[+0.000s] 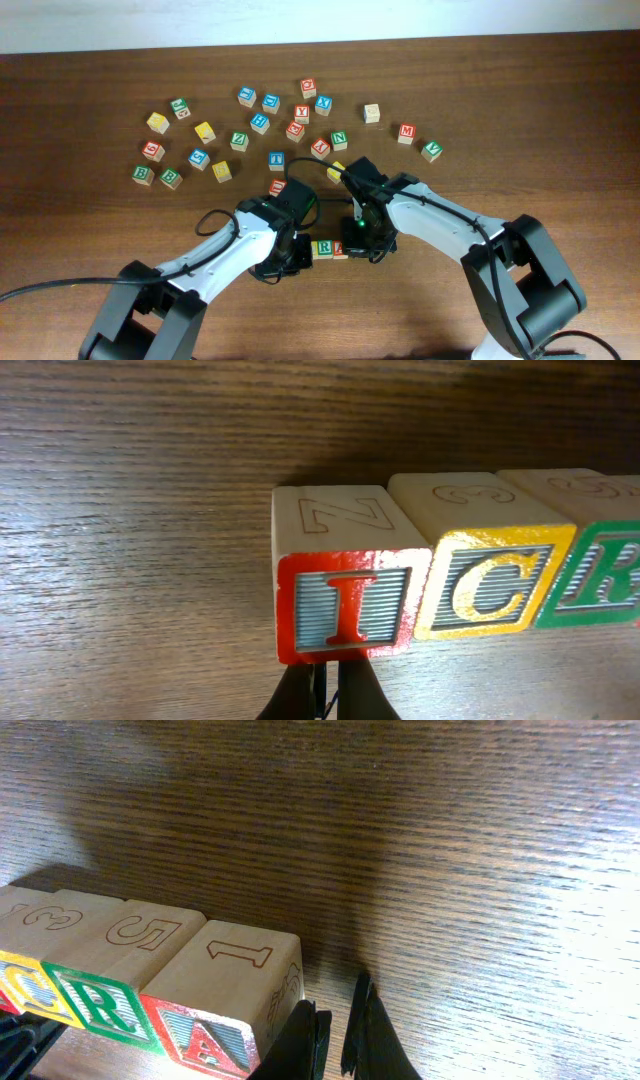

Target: Spell out ICRA

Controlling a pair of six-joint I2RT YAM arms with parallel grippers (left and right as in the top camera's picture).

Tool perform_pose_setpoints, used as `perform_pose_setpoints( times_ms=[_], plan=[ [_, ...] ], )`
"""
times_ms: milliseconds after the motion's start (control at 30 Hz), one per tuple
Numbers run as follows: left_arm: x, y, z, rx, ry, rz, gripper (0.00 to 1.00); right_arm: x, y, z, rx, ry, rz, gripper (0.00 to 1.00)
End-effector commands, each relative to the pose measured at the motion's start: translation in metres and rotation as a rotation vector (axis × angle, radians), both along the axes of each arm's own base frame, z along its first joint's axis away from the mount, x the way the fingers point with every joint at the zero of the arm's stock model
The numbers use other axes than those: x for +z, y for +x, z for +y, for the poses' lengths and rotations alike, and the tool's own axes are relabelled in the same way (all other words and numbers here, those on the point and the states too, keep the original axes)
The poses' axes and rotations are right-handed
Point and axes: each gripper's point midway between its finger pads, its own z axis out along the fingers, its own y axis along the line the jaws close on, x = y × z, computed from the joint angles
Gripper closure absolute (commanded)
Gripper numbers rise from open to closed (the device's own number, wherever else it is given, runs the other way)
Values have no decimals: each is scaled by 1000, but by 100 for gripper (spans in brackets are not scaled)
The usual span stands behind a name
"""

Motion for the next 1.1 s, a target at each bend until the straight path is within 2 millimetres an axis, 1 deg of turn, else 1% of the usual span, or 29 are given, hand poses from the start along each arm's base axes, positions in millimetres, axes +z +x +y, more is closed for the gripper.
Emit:
perform_pose_setpoints(
  times_ms=[0,367,500,533,600,700,733,767,833,900,1000,1067],
  plan=[
    [-1,3,1,8,15,-11,100,-2,0,4,3,2,7,96],
    [-1,5,0,8,11,-17,100,-2,0,4,3,2,7,96],
    [1,-1,-2,6,-3,10,100,-2,-1,4,3,0,10,96],
    [3,-3,-3,6,-8,18,100,-2,-1,4,3,0,10,96],
    [14,-2,-3,-3,-12,10,100,-2,-1,4,3,0,10,96],
    [42,6,-5,-55,-52,-60,100,-2,-1,4,3,0,11,96],
    [50,9,1,-37,-50,-73,100,-2,-2,4,3,-2,13,96],
    [53,16,15,12,-40,-83,100,-2,-3,3,3,-4,16,96],
    [51,30,44,79,-10,-87,100,-2,-3,3,3,-6,19,96],
    [47,32,61,110,-6,-75,100,-2,-2,3,3,-4,16,96],
    [35,24,64,109,-1,-56,100,-2,1,5,2,4,4,96],
    [28,24,64,110,-7,-66,100,-2,1,5,2,4,4,96]
  ],
)
